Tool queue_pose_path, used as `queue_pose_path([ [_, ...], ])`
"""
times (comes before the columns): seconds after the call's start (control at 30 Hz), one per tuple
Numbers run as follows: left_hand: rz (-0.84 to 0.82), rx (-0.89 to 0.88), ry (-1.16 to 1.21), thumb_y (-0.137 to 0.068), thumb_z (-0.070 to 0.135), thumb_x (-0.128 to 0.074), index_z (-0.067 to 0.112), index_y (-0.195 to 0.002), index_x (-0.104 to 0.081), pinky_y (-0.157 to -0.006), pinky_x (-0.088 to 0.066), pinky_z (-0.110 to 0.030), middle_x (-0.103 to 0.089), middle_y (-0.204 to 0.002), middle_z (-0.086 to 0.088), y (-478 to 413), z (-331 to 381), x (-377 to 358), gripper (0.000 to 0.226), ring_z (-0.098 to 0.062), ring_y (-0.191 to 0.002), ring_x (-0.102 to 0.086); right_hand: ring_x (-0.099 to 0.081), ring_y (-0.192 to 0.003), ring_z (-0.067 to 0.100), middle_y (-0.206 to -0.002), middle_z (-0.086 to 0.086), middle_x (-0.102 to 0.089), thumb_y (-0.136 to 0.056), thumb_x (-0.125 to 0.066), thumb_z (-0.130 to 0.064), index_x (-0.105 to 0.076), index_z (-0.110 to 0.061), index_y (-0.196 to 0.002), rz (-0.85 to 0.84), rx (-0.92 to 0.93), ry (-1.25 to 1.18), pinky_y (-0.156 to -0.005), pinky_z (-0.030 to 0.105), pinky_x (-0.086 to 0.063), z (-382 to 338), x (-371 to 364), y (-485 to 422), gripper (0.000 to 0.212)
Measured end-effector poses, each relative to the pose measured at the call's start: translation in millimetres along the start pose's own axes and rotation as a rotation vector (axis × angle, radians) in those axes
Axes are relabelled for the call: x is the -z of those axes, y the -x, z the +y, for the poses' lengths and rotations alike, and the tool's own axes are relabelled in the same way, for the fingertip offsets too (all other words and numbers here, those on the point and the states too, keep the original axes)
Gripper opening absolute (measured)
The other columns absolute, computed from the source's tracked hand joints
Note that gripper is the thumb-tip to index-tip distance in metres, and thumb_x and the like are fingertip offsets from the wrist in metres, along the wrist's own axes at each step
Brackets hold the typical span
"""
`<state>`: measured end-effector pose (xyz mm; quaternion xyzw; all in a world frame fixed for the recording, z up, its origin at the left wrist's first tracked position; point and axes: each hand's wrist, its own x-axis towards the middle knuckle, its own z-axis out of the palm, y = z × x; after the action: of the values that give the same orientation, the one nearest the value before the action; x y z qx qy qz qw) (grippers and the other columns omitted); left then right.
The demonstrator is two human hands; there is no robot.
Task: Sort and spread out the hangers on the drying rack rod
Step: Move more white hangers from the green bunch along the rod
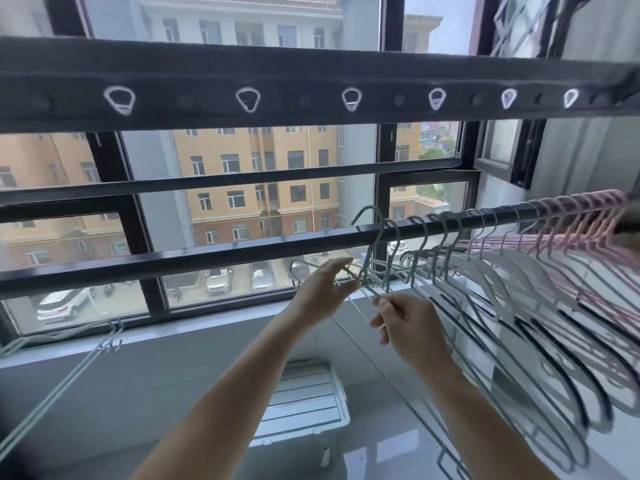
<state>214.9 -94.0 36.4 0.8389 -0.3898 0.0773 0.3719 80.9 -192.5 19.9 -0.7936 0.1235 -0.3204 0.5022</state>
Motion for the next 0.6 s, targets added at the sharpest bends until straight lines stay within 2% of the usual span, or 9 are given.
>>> queue_pose_path([
  [0.07,-0.014,0.009,0.000,-0.088,0.033,-0.056,0.022,-0.139,-0.035,-0.104,-0.029,-0.028,-0.040,-0.143,-0.001,3.5,-3.6,-3.2,0.056,-0.015,-0.130,-0.037,-0.056,-0.039,0.006,-0.062,-0.001,-0.066,-0.092,-0.051,-0.013,-0.067,-0.013,-0.088,0.011,-0.010,0.030,-0.047,0.020,-0.047,2.8,-2.1,-0.1,0.017],
  [0.23,-0.056,0.013,-0.002,-0.088,0.034,-0.056,0.019,-0.140,-0.030,-0.107,-0.026,-0.026,-0.035,-0.146,-0.001,16.6,-16.2,-8.1,0.061,-0.015,-0.133,-0.033,-0.063,-0.044,0.006,-0.066,-0.002,-0.068,-0.092,-0.051,-0.013,-0.067,-0.009,-0.093,-0.041,-0.046,0.116,-0.039,0.009,-0.039,9.0,-6.5,3.8,0.016],
  [0.3,-0.064,0.018,0.001,-0.088,0.034,-0.056,0.020,-0.140,-0.031,-0.105,-0.024,-0.022,-0.036,-0.146,0.000,22.3,-20.1,-6.4,0.060,-0.013,-0.133,-0.033,-0.066,-0.051,0.008,-0.069,-0.002,-0.070,-0.092,-0.052,-0.014,-0.066,-0.009,-0.096,-0.063,-0.069,0.112,-0.041,0.013,-0.044,8.1,-4.7,6.2,0.016],
  [0.37,-0.058,0.026,0.000,-0.088,0.035,-0.056,0.022,-0.139,-0.032,-0.102,-0.024,-0.020,-0.037,-0.145,0.002,29.4,-23.4,-2.1,0.059,-0.012,-0.132,-0.034,-0.069,-0.066,0.012,-0.078,-0.001,-0.071,-0.091,-0.053,-0.020,-0.067,-0.010,-0.099,-0.074,-0.054,0.180,-0.057,0.025,-0.054,3.8,-0.6,9.0,0.019],
  [0.47,-0.002,0.015,0.027,-0.087,0.034,-0.058,0.023,-0.137,-0.036,-0.103,-0.029,-0.023,-0.041,-0.142,0.003,44.4,-27.1,8.6,0.056,-0.011,-0.129,-0.038,-0.059,-0.104,0.023,-0.116,0.008,-0.062,-0.089,-0.055,-0.029,-0.056,-0.009,-0.121,-0.048,0.075,0.421,-0.087,0.033,-0.048,-7.9,-0.4,16.7,0.038],
  [0.53,0.058,0.008,0.072,-0.086,0.033,-0.059,0.024,-0.134,-0.041,-0.104,-0.037,-0.029,-0.045,-0.138,0.003,55.9,-27.3,18.1,0.052,-0.010,-0.125,-0.043,-0.050,-0.118,0.025,-0.128,0.010,-0.052,-0.087,-0.058,-0.031,-0.046,-0.008,-0.130,0.016,0.216,0.457,-0.094,0.032,-0.040,-21.7,-7.8,25.1,0.050],
  [0.6,0.157,0.020,0.097,-0.086,0.029,-0.061,0.024,-0.129,-0.048,-0.100,-0.042,-0.034,-0.051,-0.132,0.003,70.0,-25.8,32.1,0.045,-0.009,-0.119,-0.047,-0.048,-0.119,0.025,-0.127,0.010,-0.053,-0.087,-0.057,-0.034,-0.045,-0.008,-0.130,0.002,0.321,0.423,-0.094,0.028,-0.035,-35.5,-21.4,30.7,0.052],
])
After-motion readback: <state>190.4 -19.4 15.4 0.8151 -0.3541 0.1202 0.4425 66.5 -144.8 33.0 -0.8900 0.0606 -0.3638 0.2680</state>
